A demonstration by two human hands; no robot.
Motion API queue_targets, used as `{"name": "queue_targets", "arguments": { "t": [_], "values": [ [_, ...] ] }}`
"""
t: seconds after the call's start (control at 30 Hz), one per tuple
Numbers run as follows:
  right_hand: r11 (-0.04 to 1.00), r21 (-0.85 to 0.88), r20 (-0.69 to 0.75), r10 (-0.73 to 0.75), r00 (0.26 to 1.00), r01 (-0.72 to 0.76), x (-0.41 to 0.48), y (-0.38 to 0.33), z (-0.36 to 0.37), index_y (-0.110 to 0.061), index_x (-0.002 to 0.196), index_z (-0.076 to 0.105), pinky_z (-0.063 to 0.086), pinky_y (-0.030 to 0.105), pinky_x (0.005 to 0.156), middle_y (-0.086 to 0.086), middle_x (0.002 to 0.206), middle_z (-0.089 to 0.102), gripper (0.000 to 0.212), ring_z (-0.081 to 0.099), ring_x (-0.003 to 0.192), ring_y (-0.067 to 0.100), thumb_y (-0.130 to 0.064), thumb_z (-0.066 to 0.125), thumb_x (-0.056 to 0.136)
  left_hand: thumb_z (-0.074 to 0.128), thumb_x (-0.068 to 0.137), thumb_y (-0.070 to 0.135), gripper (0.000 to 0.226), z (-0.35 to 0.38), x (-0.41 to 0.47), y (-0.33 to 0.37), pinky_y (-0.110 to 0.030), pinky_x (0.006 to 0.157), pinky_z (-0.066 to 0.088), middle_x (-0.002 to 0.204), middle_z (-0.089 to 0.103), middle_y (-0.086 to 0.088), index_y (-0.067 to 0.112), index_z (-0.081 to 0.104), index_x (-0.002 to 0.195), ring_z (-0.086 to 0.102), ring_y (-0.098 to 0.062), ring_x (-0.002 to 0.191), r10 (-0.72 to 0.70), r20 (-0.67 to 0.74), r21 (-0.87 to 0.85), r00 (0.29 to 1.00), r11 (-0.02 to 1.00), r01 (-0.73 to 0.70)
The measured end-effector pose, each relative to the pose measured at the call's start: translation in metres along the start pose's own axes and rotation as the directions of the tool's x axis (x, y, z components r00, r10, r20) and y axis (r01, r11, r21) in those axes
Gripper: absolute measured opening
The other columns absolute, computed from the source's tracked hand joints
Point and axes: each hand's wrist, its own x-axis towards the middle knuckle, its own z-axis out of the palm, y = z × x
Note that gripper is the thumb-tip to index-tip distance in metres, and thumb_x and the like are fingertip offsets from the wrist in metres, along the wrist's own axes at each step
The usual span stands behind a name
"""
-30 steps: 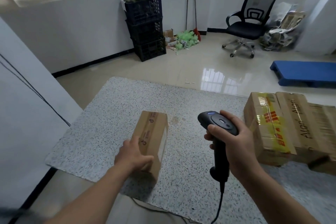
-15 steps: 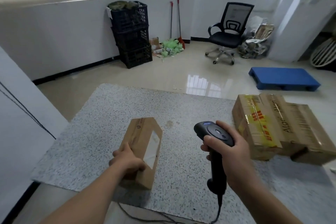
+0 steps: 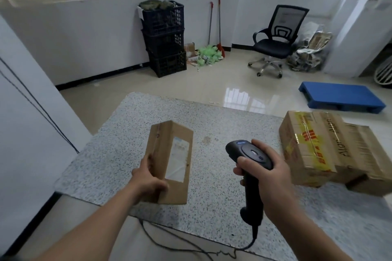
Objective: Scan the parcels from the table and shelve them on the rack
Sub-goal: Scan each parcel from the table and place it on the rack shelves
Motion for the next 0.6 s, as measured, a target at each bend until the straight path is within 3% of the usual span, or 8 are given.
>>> {"name": "queue_targets", "arguments": {
  "t": [0.17,0.37,0.53,0.6],
  "values": [
    [1.000,0.024,0.070,0.008,0.998,-0.009,-0.007,-0.009,0.004,-0.025,0.125,0.063,0.056,0.039,0.061,0.007,0.096,0.076,0.059,0.074,0.076,0.036,-0.007,0.086,0.074,0.098,0.033,0.034,0.147,-0.002,-0.026,0.023,-0.057,0.105,0.047,0.146,0.040,-0.004,0.038,0.014,0.155,0.045,-0.032,0.133,0.112,-0.047,-0.112,0.993,0.987,-0.117],
    [0.993,0.116,0.167,-0.013,0.986,-0.007,-0.021,-0.035,-0.006,-0.025,0.118,0.066,0.052,0.037,0.054,0.012,0.091,0.076,0.060,0.067,0.062,0.030,-0.018,0.080,0.059,0.096,0.036,0.045,0.144,-0.003,-0.057,0.047,-0.058,0.103,0.049,0.144,0.041,0.000,0.054,0.007,0.148,0.046,-0.029,0.130,0.197,-0.157,-0.125,0.968,0.968,-0.217],
    [0.990,0.137,0.235,-0.054,0.971,0.022,-0.035,-0.056,-0.019,-0.022,0.120,0.066,0.050,0.037,0.052,0.015,0.087,0.075,0.063,0.065,0.060,0.029,-0.017,0.077,0.058,0.096,0.038,0.039,0.145,-0.003,-0.098,0.071,-0.052,0.102,0.052,0.137,0.047,0.008,0.044,0.009,0.154,0.051,-0.021,0.126,0.286,-0.230,-0.194,0.930,0.923,-0.331],
    [0.989,0.140,0.261,-0.074,0.963,0.038,-0.041,-0.064,-0.023,-0.021,0.121,0.066,0.050,0.036,0.052,0.013,0.085,0.075,0.063,0.065,0.060,0.028,-0.017,0.077,0.058,0.097,0.047,0.026,0.136,-0.003,-0.110,0.079,-0.043,0.095,0.056,0.125,0.052,0.017,0.039,0.015,0.154,0.055,-0.017,0.118,0.327,-0.267,-0.208,0.907,0.899,-0.386]
  ]
}}
